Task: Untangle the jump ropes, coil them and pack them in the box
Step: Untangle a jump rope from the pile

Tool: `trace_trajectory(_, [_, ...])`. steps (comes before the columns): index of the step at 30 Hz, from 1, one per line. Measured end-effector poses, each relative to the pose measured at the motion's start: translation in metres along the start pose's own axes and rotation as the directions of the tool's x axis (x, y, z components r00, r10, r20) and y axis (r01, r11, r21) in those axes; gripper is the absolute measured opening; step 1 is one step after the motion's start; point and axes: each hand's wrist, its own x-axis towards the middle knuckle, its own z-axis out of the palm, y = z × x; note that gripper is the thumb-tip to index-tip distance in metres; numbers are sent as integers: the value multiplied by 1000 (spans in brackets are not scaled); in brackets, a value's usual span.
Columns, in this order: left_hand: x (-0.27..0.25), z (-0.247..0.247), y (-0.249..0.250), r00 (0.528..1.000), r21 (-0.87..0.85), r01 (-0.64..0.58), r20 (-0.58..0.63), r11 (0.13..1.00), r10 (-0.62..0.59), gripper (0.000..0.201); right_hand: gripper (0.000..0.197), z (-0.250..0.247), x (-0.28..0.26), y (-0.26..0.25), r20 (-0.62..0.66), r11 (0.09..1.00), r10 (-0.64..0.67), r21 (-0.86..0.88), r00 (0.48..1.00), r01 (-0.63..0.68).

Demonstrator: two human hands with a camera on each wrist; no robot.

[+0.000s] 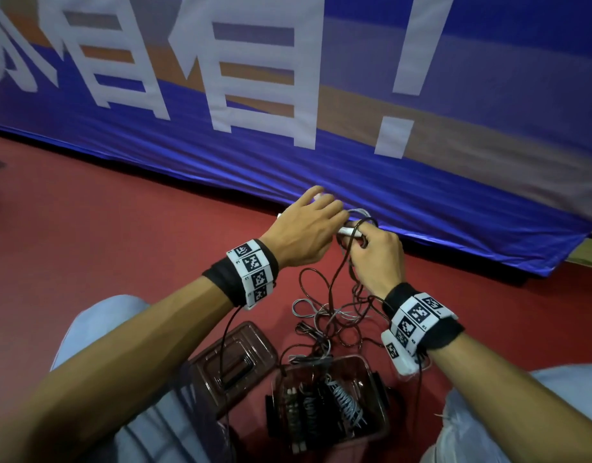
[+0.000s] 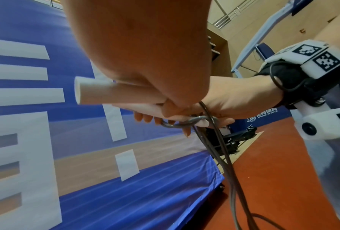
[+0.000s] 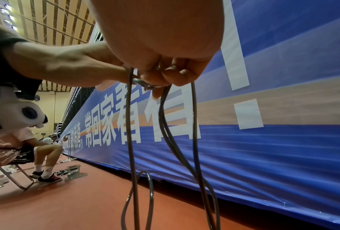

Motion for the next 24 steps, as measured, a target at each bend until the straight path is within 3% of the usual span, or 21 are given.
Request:
trace_trajectory(3, [-1, -2, -4, 988, -14, 16, 153, 1000, -13, 25, 19, 1, -1, -1, 84, 1000, -17, 22, 996, 15])
trace_trajectory(5, [-3, -2, -6, 961, 25, 112, 252, 993, -115, 21, 27, 4, 1, 3, 158, 999, -7, 33, 987, 1])
trace_trajectory(8, [-9, -3, -15, 871, 62, 370, 323, 927, -370, 24, 55, 11, 3, 13, 193, 998, 29, 54, 981, -40])
trace_trajectory(10, [-13, -3, -24, 780, 27, 537, 365, 843, -508, 29, 58, 14, 3, 15, 170, 971, 115, 187, 979, -146])
trace_trajectory(11, [-15, -4, -29, 726, -18, 617, 397, 786, -561, 32, 53, 15, 3, 12, 179, 921, 189, 310, 965, -238])
trace_trajectory(13, [-17, -8, -37, 625, -129, 747, 470, 652, -623, 27, 37, 15, 5, 4, 268, 716, 349, 542, 898, -440])
trace_trajectory(15, [-16, -14, -43, 563, -249, 817, 541, 520, -625, 8, 21, 16, 8, -1, 415, 503, 450, 614, 791, -608])
trace_trajectory(16, [-16, -13, -46, 543, -312, 837, 572, 449, -615, 10, 17, 18, 9, 0, 476, 449, 486, 584, 733, -677])
trace_trajectory(18, [-18, -11, -49, 520, -473, 846, 636, 245, -570, 16, 23, 24, 10, 4, 541, 469, 570, 404, 619, -785])
trace_trajectory(21, [-17, -5, -48, 535, -660, 746, 676, -93, -507, 18, 32, 21, 8, 6, 605, 544, 635, 92, 481, -834])
trace_trajectory(22, [-14, -5, -45, 533, -683, 707, 685, -183, -498, 20, 32, 18, 8, 4, 625, 576, 626, 32, 466, -817])
trace_trajectory(24, [-7, -10, -39, 521, -696, 625, 710, -355, -475, 25, 34, 12, 11, -6, 659, 678, 554, -1, 509, -735])
